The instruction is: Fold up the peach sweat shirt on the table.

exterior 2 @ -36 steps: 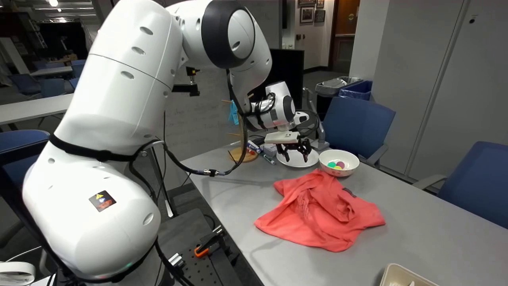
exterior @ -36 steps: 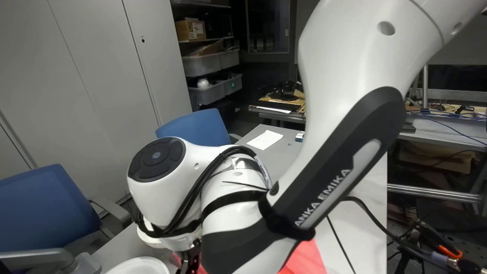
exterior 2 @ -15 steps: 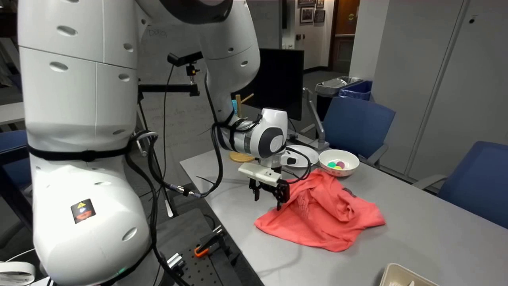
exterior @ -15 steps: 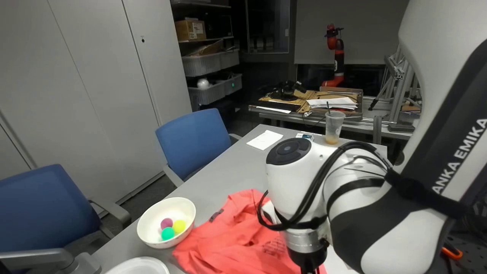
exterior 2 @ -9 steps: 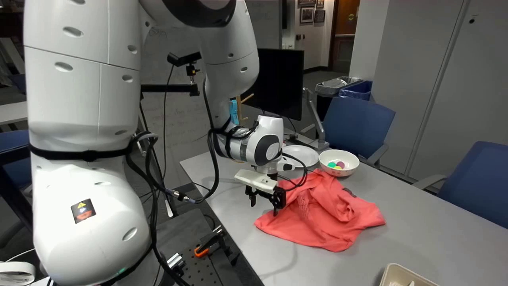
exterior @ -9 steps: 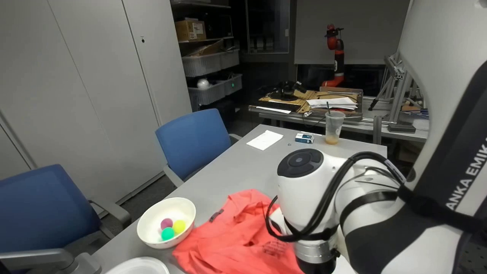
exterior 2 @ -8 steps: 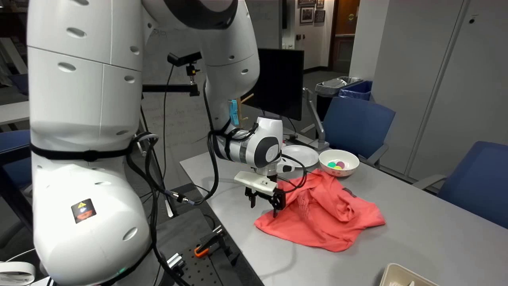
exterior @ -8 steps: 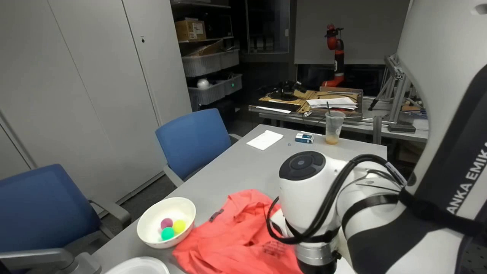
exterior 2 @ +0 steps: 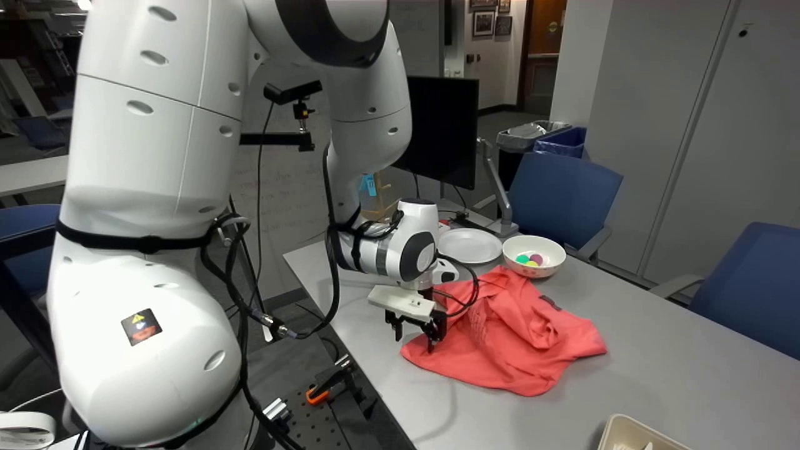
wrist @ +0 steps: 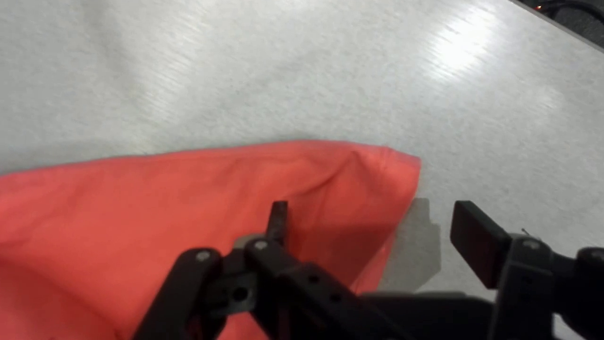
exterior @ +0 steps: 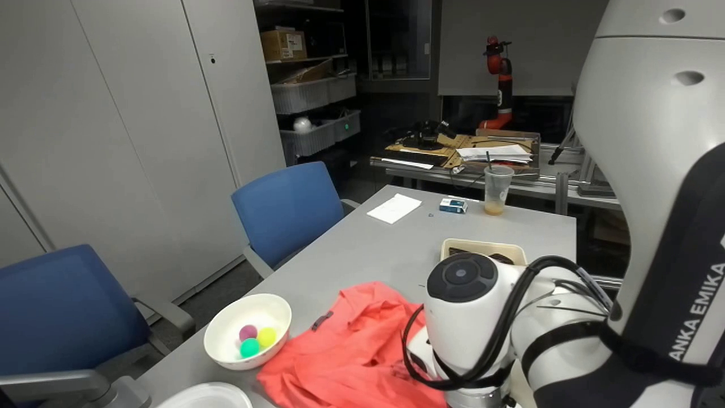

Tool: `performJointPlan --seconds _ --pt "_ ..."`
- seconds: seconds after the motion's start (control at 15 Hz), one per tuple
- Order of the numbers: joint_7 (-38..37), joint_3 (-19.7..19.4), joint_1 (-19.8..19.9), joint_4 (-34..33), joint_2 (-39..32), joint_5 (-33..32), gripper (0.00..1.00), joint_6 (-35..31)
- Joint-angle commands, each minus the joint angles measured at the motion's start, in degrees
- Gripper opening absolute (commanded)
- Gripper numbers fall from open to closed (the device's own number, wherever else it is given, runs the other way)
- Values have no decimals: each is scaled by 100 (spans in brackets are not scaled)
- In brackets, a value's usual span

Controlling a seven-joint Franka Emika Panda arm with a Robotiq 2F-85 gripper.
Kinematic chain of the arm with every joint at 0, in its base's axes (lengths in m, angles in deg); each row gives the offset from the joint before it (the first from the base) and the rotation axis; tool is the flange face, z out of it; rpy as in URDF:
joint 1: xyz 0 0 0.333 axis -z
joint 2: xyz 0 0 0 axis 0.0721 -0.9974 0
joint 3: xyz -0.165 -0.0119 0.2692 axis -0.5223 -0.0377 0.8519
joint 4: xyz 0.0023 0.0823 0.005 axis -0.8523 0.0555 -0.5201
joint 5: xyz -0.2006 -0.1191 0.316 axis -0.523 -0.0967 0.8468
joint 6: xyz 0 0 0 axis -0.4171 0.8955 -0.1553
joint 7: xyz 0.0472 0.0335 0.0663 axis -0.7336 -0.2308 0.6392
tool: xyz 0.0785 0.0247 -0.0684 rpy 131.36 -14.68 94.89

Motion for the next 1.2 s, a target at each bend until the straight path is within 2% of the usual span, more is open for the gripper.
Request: performJointPlan --seconds 0.0,0.47,0.8,1.0,1.13 --pt "-127 -214 -227 29 -22 -110 56 -198" --pt "-81 -143 -176 -18 -44 14 2 -267" --pt "-146 -362 -438 -40 530 -255 0 258" --pt "-709 -1093 -1059 -341 1017 -1416 0 845" --pt "-1231 -1246 -1133 -704 1232 -2256 0 1146"
